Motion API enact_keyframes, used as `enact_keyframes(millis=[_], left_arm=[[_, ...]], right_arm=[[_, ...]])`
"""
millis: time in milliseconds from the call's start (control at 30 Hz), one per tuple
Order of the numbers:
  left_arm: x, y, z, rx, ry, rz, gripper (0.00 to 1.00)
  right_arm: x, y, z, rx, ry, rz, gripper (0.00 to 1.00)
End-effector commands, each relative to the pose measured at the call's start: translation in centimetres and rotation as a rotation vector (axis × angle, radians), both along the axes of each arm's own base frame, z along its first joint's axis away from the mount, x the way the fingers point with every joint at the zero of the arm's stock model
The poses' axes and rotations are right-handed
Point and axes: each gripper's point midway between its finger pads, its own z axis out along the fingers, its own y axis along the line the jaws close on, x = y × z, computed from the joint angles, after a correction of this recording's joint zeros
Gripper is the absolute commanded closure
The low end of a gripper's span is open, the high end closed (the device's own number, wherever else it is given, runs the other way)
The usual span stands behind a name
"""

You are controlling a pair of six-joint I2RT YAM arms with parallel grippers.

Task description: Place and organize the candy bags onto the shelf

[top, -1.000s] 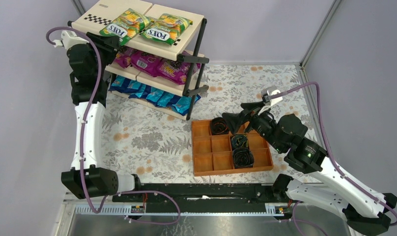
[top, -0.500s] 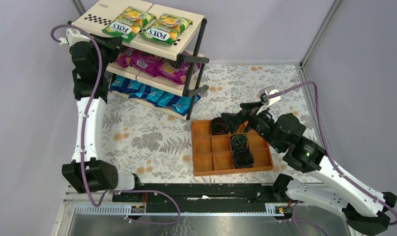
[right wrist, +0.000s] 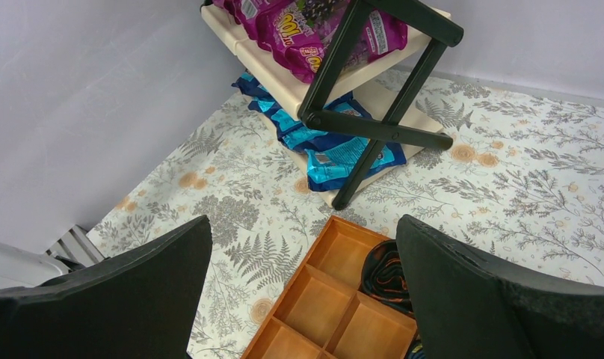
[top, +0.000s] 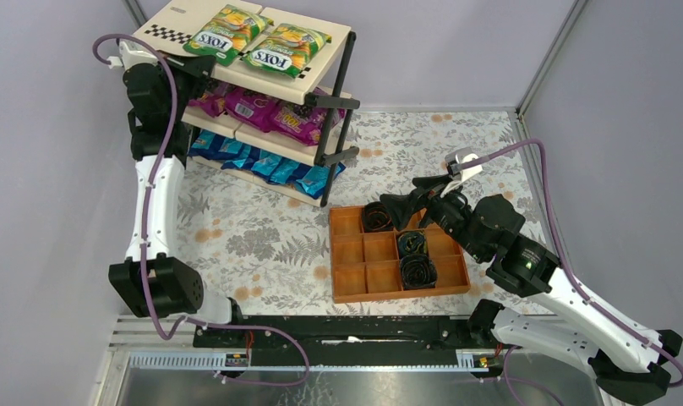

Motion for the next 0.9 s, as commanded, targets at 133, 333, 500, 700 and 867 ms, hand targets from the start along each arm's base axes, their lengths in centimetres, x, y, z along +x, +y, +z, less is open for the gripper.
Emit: enact_keyframes(millis=[133, 333, 500, 700, 867], left_arm=[[-3.8, -1.4, 4.2, 0.075, -0.112, -0.05, 0.47], [-9.8, -2.2, 4.9, 0.193, -0.184, -0.048, 0.01], [-15.0, -7.6, 5.7, 0.334, -0.354, -0.264, 0.01], [-22.1, -15.4, 7.0, 0.448, -0.595, -0.471, 0.01], [-26.6, -15.6, 8.0, 0.534, -0.698, -0.513, 0.01]], right_arm=[[0.4, -1.0, 1.6, 0.013, -0.036, -0.045, 0.0], [0.1, -3.5, 3.2, -0.019, -0.066, -0.113, 0.0], [-1.2, -5.9, 5.8, -0.014, -0.087, -0.136, 0.0], [-2.2, -10.2, 7.9, -0.03, -0.077, -0.249, 0.0], [-3.6, -12.8, 9.7, 0.008, -0.112, -0.279, 0.0]])
